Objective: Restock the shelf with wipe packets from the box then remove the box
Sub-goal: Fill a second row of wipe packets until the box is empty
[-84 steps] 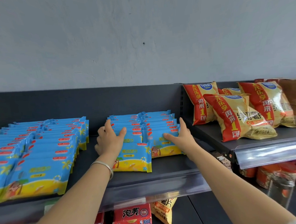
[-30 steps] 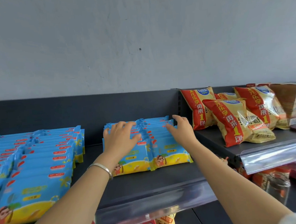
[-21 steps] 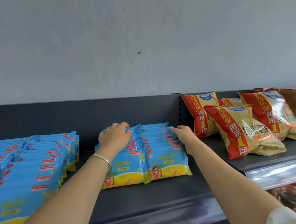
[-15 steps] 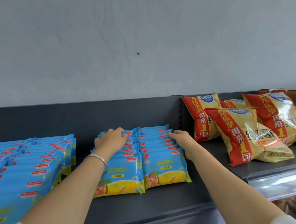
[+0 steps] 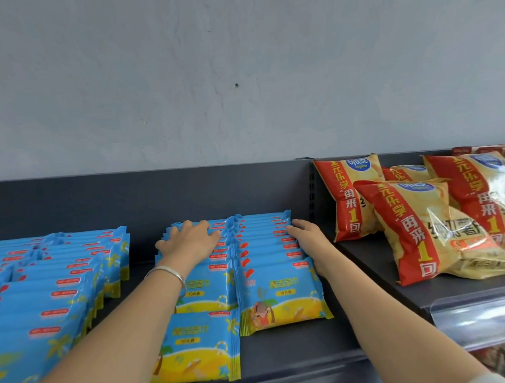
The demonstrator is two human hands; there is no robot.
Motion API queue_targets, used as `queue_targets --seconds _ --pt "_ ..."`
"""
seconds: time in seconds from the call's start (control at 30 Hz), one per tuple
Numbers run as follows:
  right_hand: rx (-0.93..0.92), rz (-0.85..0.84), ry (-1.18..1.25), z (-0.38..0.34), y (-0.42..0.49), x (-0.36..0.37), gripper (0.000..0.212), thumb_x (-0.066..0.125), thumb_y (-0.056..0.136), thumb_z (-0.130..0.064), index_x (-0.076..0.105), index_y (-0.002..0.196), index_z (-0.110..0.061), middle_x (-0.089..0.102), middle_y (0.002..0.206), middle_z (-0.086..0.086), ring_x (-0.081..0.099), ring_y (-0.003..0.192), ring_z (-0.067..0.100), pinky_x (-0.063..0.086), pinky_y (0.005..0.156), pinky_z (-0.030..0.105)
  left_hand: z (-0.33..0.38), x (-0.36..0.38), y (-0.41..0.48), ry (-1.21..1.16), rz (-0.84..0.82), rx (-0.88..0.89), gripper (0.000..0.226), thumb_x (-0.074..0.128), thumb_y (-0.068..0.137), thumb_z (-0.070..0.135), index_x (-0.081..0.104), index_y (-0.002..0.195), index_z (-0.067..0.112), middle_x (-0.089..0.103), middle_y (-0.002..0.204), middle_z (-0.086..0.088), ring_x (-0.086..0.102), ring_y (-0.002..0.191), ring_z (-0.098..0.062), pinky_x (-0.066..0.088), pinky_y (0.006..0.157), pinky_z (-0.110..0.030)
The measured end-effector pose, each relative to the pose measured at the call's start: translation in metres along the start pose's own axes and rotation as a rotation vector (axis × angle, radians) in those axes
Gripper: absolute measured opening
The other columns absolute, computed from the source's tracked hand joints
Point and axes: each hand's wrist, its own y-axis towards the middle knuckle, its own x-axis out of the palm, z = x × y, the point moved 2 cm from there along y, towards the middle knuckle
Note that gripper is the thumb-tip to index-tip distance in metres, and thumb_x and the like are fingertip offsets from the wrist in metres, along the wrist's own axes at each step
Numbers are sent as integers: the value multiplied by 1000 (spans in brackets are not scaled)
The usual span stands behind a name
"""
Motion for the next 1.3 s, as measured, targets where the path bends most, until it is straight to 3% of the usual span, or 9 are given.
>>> queue_targets --seconds 0.23,0.37,0.5,0.6,0.7,0.77,0.9,1.03,1.3 --pt "-15 16 -1 0 -1 -1 37 46 100 -18 44 136 -13 65 92 2 66 76 17 56 63 28 1 -1 -3 -6 23 11 44 29 96 52 39 135 33 38 141 -1 33 131 -27 29 101 -49" --pt "-18 71 -15 0 0 -4 21 40 102 -26 50 116 -13 64 97 3 66 86 19 56 75 34 -1 -4 -3 -13 95 26 43 26 97 50 43 133 33 43 137 0 39 127 -26 30 100 -48" --pt "-17 140 -96 -3 -3 -7 39 36 103 -26 42 140 -15 57 120 5 57 105 18 48 86 34 -2 -7 -5 -5 162 67 38 28 98 47 47 128 34 48 133 2 44 122 -24 31 99 -48" --pt "-80 170 -251 -8 -15 -8 43 36 103 -24 36 145 -14 48 139 5 51 109 15 41 82 27 -2 -11 -13 -22 194 132 36 30 98 43 48 127 33 47 133 3 43 122 -23 30 99 -46" --pt "-211 201 -444 -12 -30 -3 45 42 101 -25 37 144 -15 50 135 3 50 87 4 43 69 16 -2 -14 -26 -27 231 215 36 32 98 42 48 129 33 46 136 4 40 126 -22 28 103 -46" --pt "-318 240 -605 -13 -42 2 44 50 98 -26 42 140 -17 47 133 1 51 87 4 44 58 10 -2 -16 -35 -39 271 284 35 35 98 41 48 129 34 45 136 5 38 127 -20 25 105 -45" --pt "-541 340 -981 -6 -64 16 27 60 90 -31 59 115 -21 51 114 -2 46 109 21 45 86 34 -3 -14 -53 -88 330 424 31 43 95 38 51 125 36 44 133 9 35 128 -16 24 105 -39" --pt "-677 200 -1092 -2 -94 44 21 63 86 -40 66 98 -24 52 95 -7 45 100 18 36 81 32 -15 -12 -75 -113 347 428 26 48 93 40 55 117 36 46 125 9 37 122 -18 27 99 -35" --pt "-565 -215 -1255 4 -124 85 46 61 79 -62 64 112 -32 56 109 -7 44 113 18 35 95 40 -56 -12 -115 -105 225 327 27 50 93 40 51 118 31 44 126 4 40 117 -21 39 88 -36"
